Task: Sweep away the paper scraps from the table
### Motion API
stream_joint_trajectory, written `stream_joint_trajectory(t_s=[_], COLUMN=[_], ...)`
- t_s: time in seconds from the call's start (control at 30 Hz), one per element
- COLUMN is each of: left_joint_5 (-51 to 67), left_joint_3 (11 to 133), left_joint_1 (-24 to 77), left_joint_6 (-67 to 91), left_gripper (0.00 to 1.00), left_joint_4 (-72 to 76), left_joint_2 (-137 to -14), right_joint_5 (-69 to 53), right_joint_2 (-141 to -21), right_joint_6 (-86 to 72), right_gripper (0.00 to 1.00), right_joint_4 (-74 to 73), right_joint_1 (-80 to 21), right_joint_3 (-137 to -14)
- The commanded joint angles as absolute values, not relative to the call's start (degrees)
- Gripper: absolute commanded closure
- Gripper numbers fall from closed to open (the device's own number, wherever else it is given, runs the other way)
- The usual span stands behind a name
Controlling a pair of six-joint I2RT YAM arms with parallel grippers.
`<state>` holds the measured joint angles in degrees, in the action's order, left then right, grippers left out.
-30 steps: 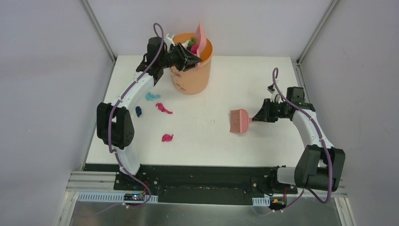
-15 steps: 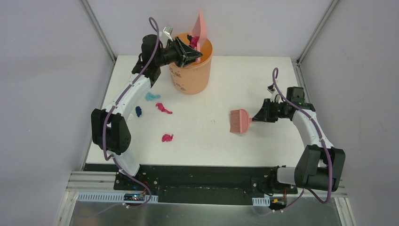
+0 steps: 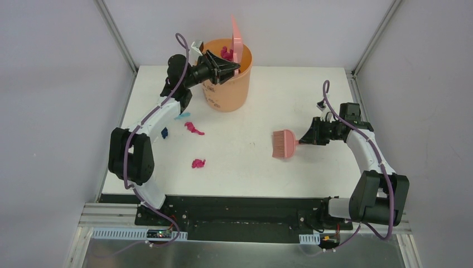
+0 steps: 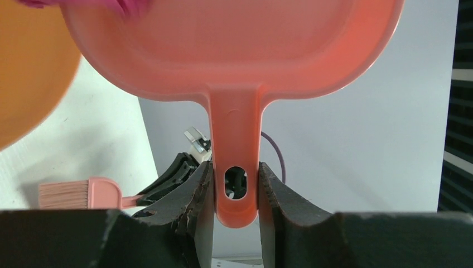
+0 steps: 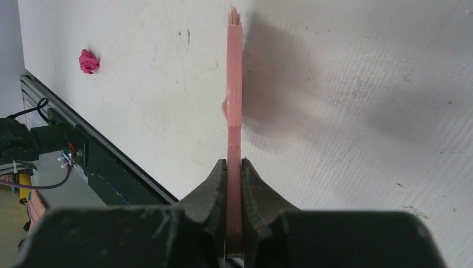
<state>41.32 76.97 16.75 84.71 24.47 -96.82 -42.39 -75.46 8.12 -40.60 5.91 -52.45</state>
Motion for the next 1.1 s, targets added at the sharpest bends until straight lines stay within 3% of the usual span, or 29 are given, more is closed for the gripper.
stream_joint_trajectory(t_s=[0.0, 0.1, 0.2, 0.3, 0.4, 0.77, 0.93, 1.07], left_joint_5=[42.9, 42.5, 44.1, 45.0, 43.7, 47.9, 43.3, 35.8], left_joint_3=[76.3, 75.8, 80.3, 80.3, 86.3, 82.3, 81.1, 75.8], left_joint_1=[15.9, 17.1, 15.0, 15.3, 15.3, 15.4, 15.4, 15.4], left_joint_6=[86.3, 88.0, 80.5, 79.7, 66.7, 61.4, 37.0, 26.2], left_gripper=[1.0, 1.0, 1.0, 1.0, 1.0, 1.0, 1.0, 1.0], left_joint_4=[27.0, 29.7, 16.7, 20.0, 1.6, 1.0, -24.5, -36.8], left_joint_2=[-92.3, -90.2, -90.5, -89.4, -88.8, -83.9, -73.6, -62.0], right_joint_5=[-42.2, -42.1, -42.4, -42.2, -42.1, -42.4, -42.9, -43.2], right_joint_2=[-74.8, -74.8, -75.5, -75.4, -74.8, -73.8, -70.5, -67.8], right_joint_6=[9.8, 9.8, 9.8, 10.0, 9.8, 9.1, 8.1, 5.6], right_gripper=[1.0, 1.0, 1.0, 1.0, 1.0, 1.0, 1.0, 1.0], right_joint_4=[-40.0, -39.8, -40.0, -40.4, -40.0, -40.0, -38.6, -38.9], right_joint_1=[6.0, 6.0, 6.0, 5.9, 6.0, 6.0, 6.0, 4.5], right_joint_3=[-54.8, -54.7, -55.1, -55.1, -54.8, -54.5, -53.3, -54.6])
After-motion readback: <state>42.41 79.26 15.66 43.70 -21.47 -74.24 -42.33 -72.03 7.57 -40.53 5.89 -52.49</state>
